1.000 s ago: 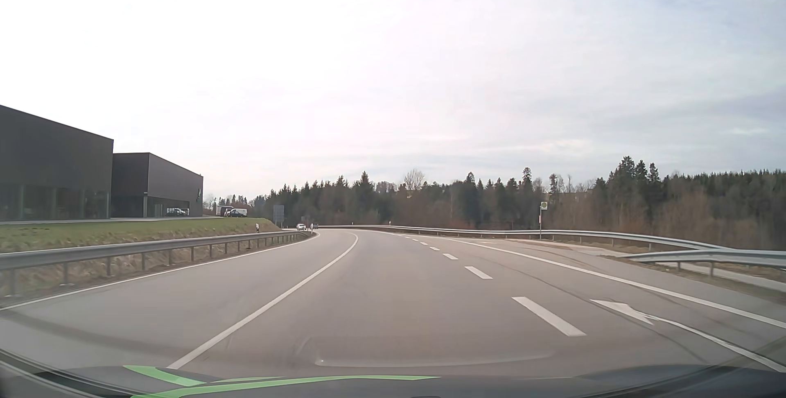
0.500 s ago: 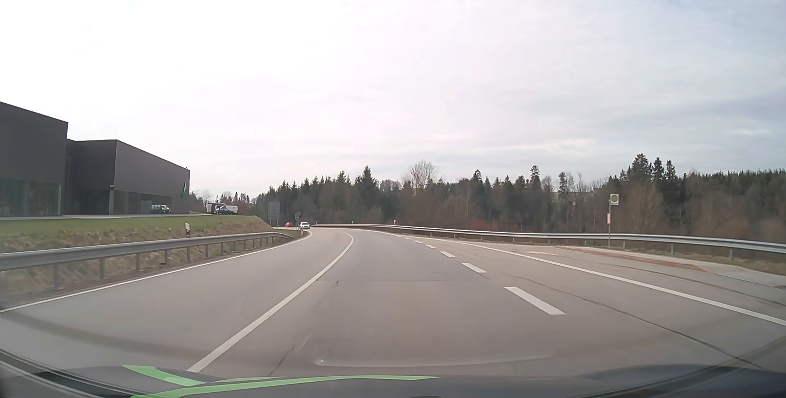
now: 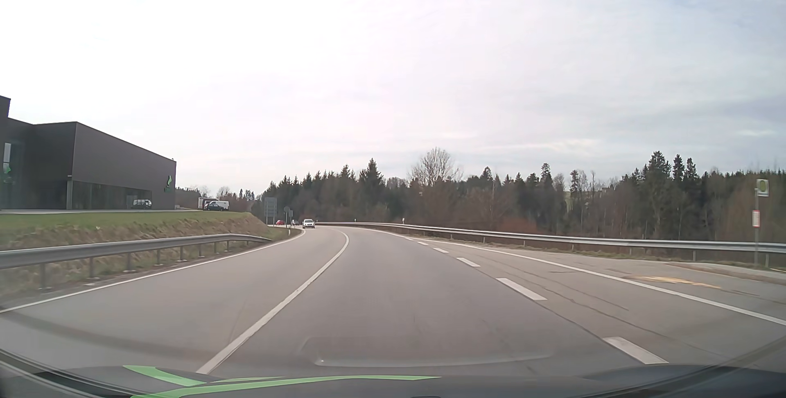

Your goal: Follow the waypoints while adhering to traffic rules and regulations

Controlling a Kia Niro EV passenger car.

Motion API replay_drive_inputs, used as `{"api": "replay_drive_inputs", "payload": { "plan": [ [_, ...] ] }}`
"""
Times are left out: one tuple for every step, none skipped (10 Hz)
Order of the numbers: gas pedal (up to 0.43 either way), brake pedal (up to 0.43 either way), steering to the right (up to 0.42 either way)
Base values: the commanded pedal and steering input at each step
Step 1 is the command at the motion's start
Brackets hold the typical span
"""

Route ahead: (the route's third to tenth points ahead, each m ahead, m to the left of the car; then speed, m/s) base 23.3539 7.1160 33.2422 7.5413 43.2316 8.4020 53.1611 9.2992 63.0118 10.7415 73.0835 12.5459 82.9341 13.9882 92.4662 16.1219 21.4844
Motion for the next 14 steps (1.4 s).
{"api": "replay_drive_inputs", "payload": {
  "plan": [
    [0.177, 0.000, -0.012],
    [0.177, 0.000, -0.015],
    [0.169, 0.000, -0.015],
    [0.169, 0.000, -0.014],
    [0.169, 0.000, -0.014],
    [0.169, 0.000, -0.014],
    [0.169, 0.000, -0.014],
    [0.169, 0.000, -0.014],
    [0.169, 0.000, -0.014],
    [0.169, 0.000, -0.014],
    [0.177, 0.000, -0.014],
    [0.177, 0.000, -0.014],
    [0.177, 0.000, -0.014],
    [0.177, 0.000, -0.015]
  ]
}}
